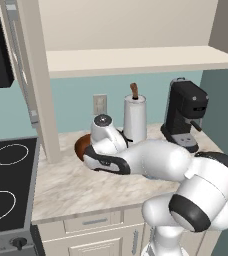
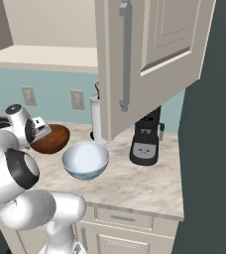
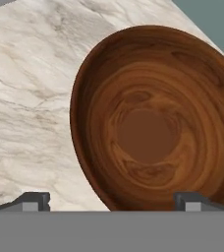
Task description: Open the cabinet. Pick the bowls from the counter and place them in the cabinet. Then close the cabinet.
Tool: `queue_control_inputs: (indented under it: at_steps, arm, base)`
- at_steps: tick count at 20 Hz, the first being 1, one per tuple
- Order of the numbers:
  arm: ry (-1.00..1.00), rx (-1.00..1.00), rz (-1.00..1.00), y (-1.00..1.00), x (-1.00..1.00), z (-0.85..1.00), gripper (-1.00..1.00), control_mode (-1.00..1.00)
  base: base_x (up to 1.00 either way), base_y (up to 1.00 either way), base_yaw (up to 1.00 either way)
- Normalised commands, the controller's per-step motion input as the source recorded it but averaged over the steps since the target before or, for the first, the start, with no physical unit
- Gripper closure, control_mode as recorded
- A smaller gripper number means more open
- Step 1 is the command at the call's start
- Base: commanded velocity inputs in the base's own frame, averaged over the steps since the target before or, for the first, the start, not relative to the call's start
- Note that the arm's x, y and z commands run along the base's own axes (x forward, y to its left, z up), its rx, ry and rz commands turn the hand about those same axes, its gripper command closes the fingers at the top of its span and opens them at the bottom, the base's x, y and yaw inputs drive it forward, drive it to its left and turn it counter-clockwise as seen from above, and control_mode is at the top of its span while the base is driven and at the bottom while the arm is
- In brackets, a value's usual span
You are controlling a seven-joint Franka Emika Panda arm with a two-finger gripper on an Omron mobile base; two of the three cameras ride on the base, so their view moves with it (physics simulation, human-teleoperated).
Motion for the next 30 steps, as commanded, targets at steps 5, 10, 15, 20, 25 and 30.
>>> queue_control_inputs:
  at_steps: [5,10,15,20,25,30]
  arm:
    - [0.0,0.0,0.0,0.11,0.19,-0.19,-1.0,-1.0]
    - [0.0,0.0,0.0,0.05,0.0,-0.25,-1.0,-1.0]
    - [0.0,0.0,0.0,0.01,0.02,-0.23,-1.0,-1.0]
    - [0.0,0.0,0.0,0.0,0.11,-0.19,-1.0,-1.0]
    - [0.01,0.0,0.0,0.0,0.06,-0.07,1.0,-1.0]
    - [0.01,0.0,0.0,0.0,0.0,0.0,1.0,-1.0]
  base:
    - [0.0,0.0,0.0]
    - [0.0,0.0,0.0]
    - [0.0,0.0,0.0]
    - [0.0,0.0,0.0]
    - [0.0,0.0,0.0]
    - [0.0,0.0,0.0]
